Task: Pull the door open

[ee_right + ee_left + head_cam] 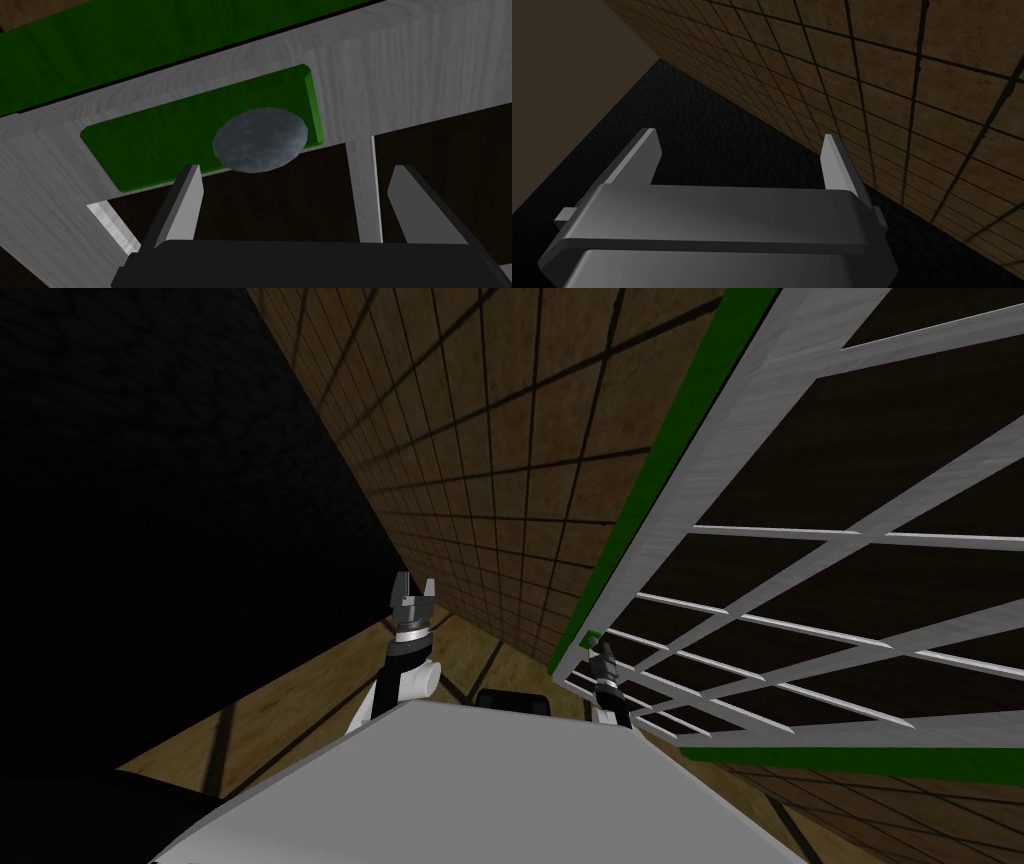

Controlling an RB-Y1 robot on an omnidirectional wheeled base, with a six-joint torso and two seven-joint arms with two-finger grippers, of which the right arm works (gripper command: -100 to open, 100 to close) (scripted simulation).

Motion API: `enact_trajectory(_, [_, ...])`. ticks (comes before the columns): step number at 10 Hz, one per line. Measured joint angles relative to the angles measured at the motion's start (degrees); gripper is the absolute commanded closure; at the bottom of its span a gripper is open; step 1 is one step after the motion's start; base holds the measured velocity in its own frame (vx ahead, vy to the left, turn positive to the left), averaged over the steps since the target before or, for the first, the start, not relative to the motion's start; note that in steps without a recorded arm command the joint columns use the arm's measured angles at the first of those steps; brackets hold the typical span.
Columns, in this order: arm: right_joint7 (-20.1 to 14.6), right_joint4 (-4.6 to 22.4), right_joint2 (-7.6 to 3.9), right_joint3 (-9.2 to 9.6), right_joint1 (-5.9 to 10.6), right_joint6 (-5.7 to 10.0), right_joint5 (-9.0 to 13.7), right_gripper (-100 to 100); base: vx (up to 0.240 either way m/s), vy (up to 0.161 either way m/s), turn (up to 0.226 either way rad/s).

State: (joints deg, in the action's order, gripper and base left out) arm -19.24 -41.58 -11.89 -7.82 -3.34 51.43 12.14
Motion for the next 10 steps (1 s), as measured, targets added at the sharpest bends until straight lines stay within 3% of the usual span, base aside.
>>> enact_trajectory(10, [-14.1, 0.6, 0.86, 2.73, 1.62, -0.35, 6.3, -100, -0.046, -0.005, 0.026])
